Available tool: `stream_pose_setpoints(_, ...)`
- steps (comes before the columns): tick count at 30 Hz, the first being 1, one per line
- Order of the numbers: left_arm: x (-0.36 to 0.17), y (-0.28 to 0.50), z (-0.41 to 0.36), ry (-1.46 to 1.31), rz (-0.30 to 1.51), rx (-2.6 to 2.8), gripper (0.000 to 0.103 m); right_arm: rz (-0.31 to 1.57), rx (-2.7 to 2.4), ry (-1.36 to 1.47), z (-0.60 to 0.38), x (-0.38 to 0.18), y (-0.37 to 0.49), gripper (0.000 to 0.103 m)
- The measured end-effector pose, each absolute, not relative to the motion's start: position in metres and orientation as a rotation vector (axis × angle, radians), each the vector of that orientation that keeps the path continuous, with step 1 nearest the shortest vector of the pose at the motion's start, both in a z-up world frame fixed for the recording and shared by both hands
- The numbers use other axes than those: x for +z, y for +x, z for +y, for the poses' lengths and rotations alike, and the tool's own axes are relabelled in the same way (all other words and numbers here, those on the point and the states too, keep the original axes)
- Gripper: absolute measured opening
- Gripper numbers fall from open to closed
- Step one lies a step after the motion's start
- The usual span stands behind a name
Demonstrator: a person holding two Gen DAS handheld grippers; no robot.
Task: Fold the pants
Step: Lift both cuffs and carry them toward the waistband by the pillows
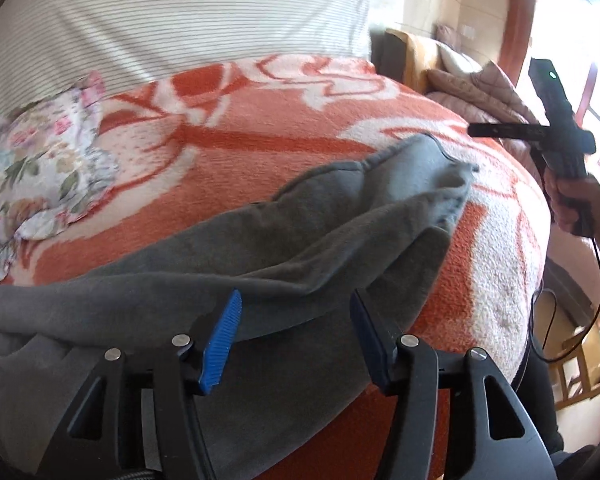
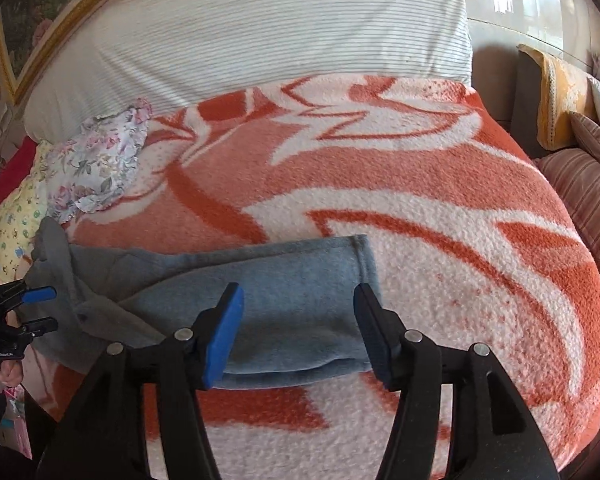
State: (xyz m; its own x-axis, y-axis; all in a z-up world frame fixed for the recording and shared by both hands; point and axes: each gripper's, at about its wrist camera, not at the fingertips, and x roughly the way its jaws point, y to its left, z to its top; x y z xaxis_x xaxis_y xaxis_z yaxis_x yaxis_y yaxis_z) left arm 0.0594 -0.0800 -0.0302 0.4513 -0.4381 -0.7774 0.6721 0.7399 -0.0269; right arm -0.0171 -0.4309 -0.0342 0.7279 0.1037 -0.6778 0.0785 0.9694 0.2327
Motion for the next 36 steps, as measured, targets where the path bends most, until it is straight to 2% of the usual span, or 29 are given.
stream_pose_setpoints(14,0.0,0.126,0.111,0.05,0.834,-0.329,0.058,0.778,0.38,0.217,-0.246,-0.02,0.058,0.059)
stream_pose_setpoints(19,0.004,0.16,0.176,-0.016,0.833,-0.215,0.062,0.808,0.506,0.19,-0.174,-0.021,0.09,0.059)
stream_pose_setpoints(24,0.004,0.194,0.228,-0.062,0.839,-0.119,0.064,0.85,0.601,0.151,-0.116,-0.028,0.116,0.059)
stream_pose_setpoints(26,0.005,0.211,0.247,-0.075,0.837,-0.082,0.07,0.867,0.631,0.131,-0.094,-0.031,0.127,0.061)
stream_pose_setpoints(28,0.003,0.223,0.262,-0.098,0.84,-0.067,0.071,0.883,0.647,0.116,-0.075,-0.034,0.139,0.063)
stream_pose_setpoints(36,-0.029,0.285,0.311,-0.142,0.939,-0.008,0.074,0.939,0.701,0.077,-0.01,-0.047,0.192,0.063)
